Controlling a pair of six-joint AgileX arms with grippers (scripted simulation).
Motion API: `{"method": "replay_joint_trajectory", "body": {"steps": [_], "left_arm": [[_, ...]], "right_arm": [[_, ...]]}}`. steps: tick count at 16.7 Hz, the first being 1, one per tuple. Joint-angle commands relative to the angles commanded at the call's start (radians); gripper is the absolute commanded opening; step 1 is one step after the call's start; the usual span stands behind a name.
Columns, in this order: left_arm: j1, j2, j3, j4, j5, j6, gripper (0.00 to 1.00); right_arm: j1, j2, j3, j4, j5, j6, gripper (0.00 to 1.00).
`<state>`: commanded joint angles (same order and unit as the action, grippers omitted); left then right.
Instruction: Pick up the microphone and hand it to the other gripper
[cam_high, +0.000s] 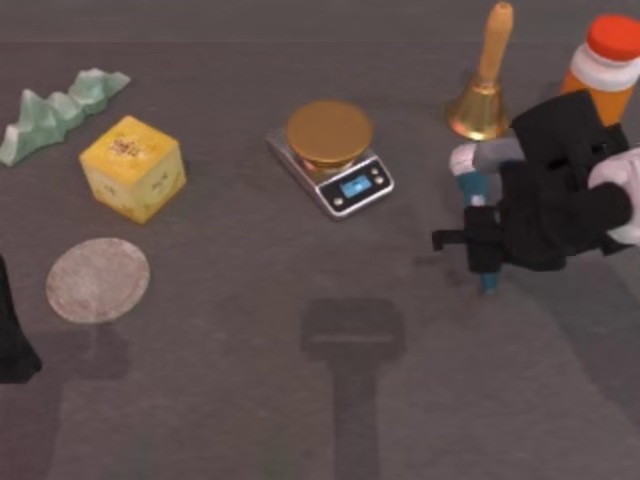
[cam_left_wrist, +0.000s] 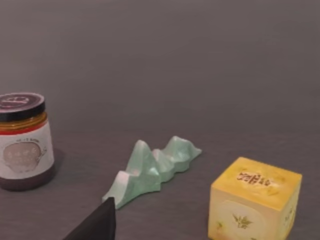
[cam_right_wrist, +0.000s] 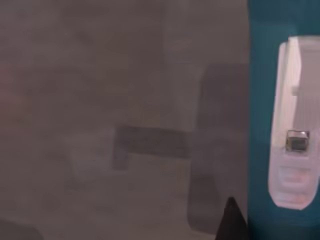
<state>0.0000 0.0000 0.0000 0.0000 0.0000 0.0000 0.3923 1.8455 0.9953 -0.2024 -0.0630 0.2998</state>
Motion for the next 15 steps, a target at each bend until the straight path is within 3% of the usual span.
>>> {"method": "replay_joint_trajectory", "body": {"steps": [10,13,15], "left_arm": [[0.000,0.000,0.000,0.000,0.000,0.000,1.00],[0.000,0.000,0.000,0.000,0.000,0.000,1.00],[0.000,0.000,0.000,0.000,0.000,0.000,1.00]], "right_arm": [[-0.011,-0.236,-0.241,0.874,-0.267,-0.224,0.00],[-0.014,-0.298,-0.281,1.001,-0.315,-0.269,0.00],[-0.015,-0.316,-0.291,1.034,-0.329,-0.282,0.00]]}}
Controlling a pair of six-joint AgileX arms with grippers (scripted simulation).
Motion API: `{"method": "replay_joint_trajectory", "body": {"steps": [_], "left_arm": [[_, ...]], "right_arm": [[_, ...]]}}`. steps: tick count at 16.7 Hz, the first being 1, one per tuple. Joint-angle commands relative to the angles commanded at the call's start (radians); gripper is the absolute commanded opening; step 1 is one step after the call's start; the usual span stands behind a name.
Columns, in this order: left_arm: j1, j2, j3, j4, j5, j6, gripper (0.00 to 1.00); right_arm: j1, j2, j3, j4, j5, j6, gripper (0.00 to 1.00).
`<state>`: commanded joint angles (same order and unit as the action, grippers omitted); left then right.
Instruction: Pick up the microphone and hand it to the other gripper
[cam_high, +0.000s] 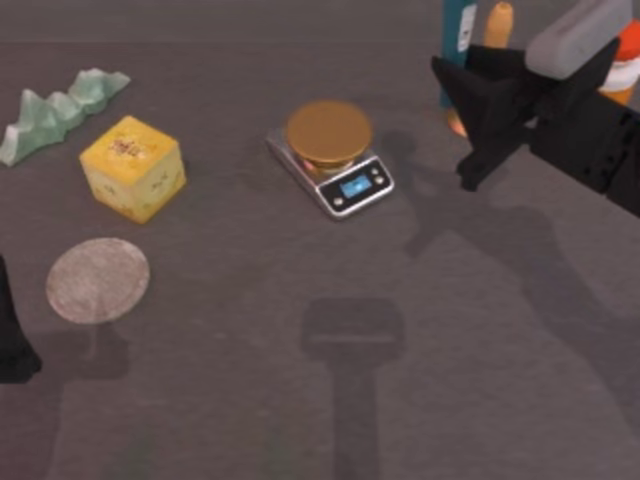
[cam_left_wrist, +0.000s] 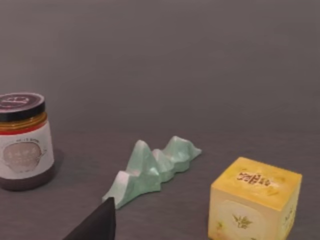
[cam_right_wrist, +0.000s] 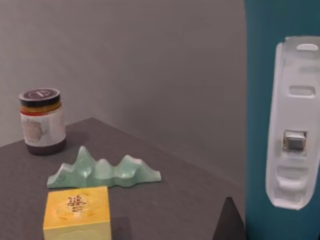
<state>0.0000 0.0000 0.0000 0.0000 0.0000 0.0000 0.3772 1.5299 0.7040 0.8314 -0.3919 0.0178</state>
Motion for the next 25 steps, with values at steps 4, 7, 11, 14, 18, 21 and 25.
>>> {"method": "replay_joint_trajectory", "body": {"steps": [4,7,11,14,18,21,25], "left_arm": [[0.000,0.000,0.000,0.000,0.000,0.000,1.00],[0.000,0.000,0.000,0.000,0.000,0.000,1.00],[0.000,0.000,0.000,0.000,0.000,0.000,1.00],[0.000,0.000,0.000,0.000,0.000,0.000,1.00],[0.000,0.000,0.000,0.000,0.000,0.000,1.00],[0.000,0.000,0.000,0.000,0.000,0.000,1.00],[-0.001,0.002,0.001,0.001,0.001,0.000,1.00]], "right_arm": [[0.004,0.003,0.004,-0.001,0.001,0.002,0.00],[0.041,0.017,0.007,0.030,0.035,0.004,0.00],[0.165,0.059,0.011,0.133,0.159,0.013,0.00],[0.242,0.081,0.012,0.195,0.234,0.018,0.00],[0.247,0.079,0.008,0.200,0.238,0.021,0.00],[0.251,0.083,0.012,0.202,0.242,0.019,0.00],[0.251,0.083,0.012,0.202,0.242,0.019,0.00]]}}
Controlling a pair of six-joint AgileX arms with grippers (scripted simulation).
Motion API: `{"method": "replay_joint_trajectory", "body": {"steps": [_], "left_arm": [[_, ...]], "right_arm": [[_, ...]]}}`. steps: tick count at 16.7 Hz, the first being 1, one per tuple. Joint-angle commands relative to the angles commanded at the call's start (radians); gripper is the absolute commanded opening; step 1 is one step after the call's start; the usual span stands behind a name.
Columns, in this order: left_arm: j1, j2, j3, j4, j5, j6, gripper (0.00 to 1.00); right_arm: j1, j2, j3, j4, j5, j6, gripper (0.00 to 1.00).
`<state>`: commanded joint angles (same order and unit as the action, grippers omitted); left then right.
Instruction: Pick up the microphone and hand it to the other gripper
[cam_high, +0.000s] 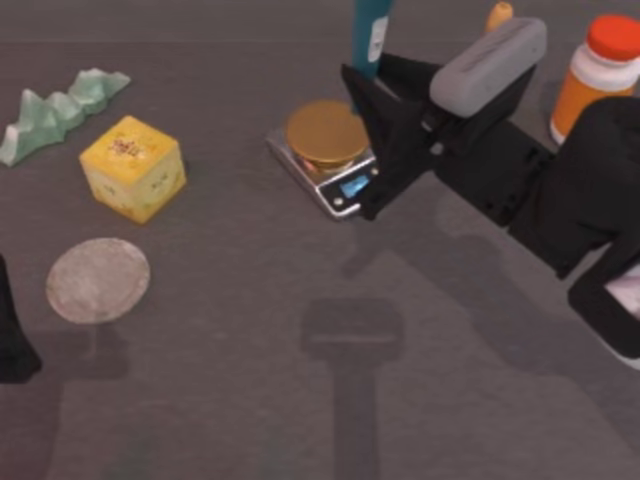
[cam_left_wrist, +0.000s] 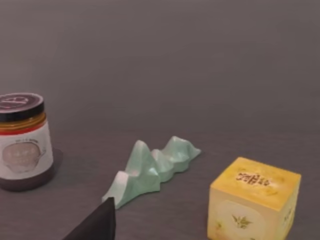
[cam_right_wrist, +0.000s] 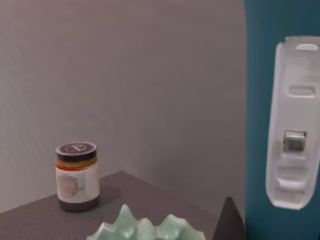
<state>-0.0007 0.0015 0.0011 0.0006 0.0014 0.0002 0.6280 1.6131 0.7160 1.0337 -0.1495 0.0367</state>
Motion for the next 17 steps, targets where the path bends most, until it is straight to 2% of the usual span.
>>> {"method": "replay_joint_trajectory", "body": {"steps": [2,5,14,17], "left_arm": [[-0.014,0.033,0.024,0.014,0.027,0.004,1.00],[-0.056,0.162,0.107,0.061,0.115,0.019,1.00],[-0.230,0.845,0.524,0.311,0.508,0.079,1.00],[-0.281,1.048,0.643,0.382,0.621,0.095,1.00]], "right_arm": [[0.000,0.000,0.000,0.000,0.000,0.000,0.00],[0.000,0.000,0.000,0.000,0.000,0.000,0.00],[0.000,0.000,0.000,0.000,0.000,0.000,0.00],[0.000,0.000,0.000,0.000,0.000,0.000,0.00]]}}
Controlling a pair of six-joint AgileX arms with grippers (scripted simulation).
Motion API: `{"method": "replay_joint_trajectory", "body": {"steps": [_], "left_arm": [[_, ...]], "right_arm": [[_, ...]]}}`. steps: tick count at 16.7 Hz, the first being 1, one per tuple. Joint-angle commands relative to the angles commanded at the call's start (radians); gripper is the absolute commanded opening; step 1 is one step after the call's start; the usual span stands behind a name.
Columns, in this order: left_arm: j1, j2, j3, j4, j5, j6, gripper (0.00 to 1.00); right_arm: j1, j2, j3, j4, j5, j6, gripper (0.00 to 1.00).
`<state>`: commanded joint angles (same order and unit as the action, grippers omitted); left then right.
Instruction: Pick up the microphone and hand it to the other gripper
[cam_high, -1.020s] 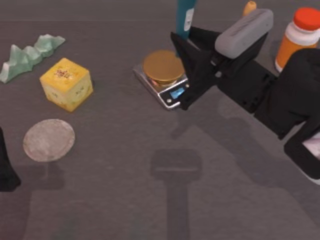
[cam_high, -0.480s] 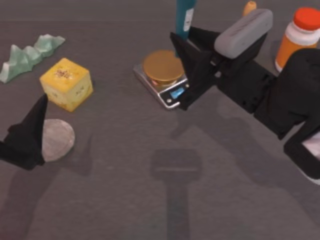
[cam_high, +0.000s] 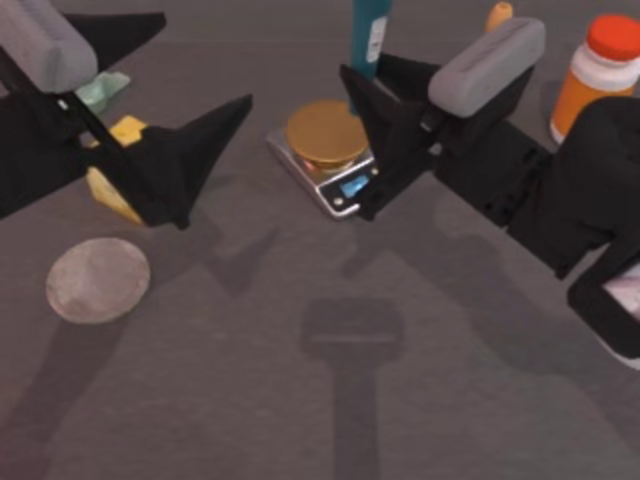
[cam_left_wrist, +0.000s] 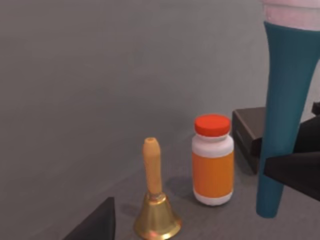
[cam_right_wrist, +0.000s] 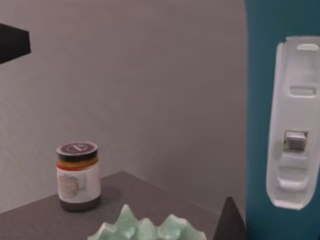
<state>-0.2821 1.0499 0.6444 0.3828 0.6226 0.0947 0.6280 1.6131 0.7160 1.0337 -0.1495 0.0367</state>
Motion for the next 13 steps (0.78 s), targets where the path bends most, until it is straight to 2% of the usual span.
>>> {"method": "replay_joint_trajectory", "body": {"steps": [3,5,11,13], "left_arm": [[-0.035,0.136,0.076,0.044,0.076,0.010,1.00],[-0.045,0.174,0.097,0.056,0.099,0.013,1.00],[-0.043,0.177,0.098,0.056,0.097,0.013,1.00],[-0.067,0.214,0.129,0.067,0.079,0.012,1.00]], "right_arm": [[0.000,0.000,0.000,0.000,0.000,0.000,0.00],[0.000,0.000,0.000,0.000,0.000,0.000,0.00],[0.000,0.000,0.000,0.000,0.000,0.000,0.00],[0.000,0.000,0.000,0.000,0.000,0.000,0.00]]}}
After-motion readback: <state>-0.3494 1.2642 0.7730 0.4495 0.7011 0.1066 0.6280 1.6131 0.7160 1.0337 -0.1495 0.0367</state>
